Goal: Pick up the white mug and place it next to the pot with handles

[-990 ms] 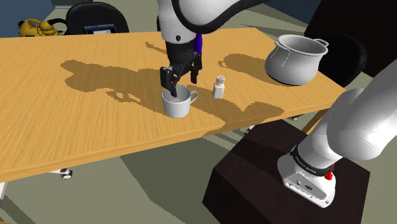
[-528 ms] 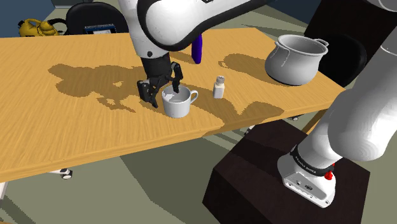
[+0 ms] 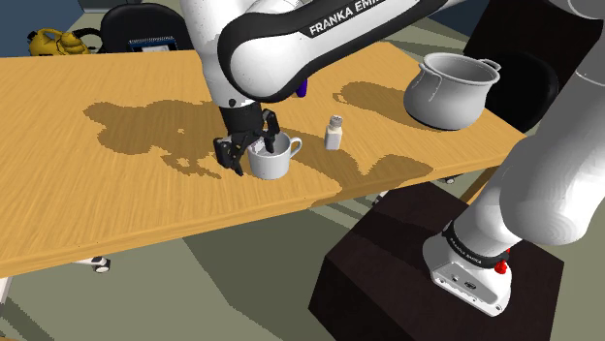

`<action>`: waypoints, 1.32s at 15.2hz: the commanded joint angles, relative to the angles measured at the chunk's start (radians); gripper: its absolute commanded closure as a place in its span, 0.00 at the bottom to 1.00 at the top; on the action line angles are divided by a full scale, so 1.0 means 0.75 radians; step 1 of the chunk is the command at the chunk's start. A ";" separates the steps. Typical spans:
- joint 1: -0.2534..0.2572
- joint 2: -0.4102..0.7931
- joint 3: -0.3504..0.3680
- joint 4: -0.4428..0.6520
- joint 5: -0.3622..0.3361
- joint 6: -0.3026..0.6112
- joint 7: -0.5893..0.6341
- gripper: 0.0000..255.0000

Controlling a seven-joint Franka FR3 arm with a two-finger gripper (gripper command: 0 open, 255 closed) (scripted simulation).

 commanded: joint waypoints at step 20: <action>-0.003 -0.032 0.002 0.052 0.017 -0.080 -0.013 1.00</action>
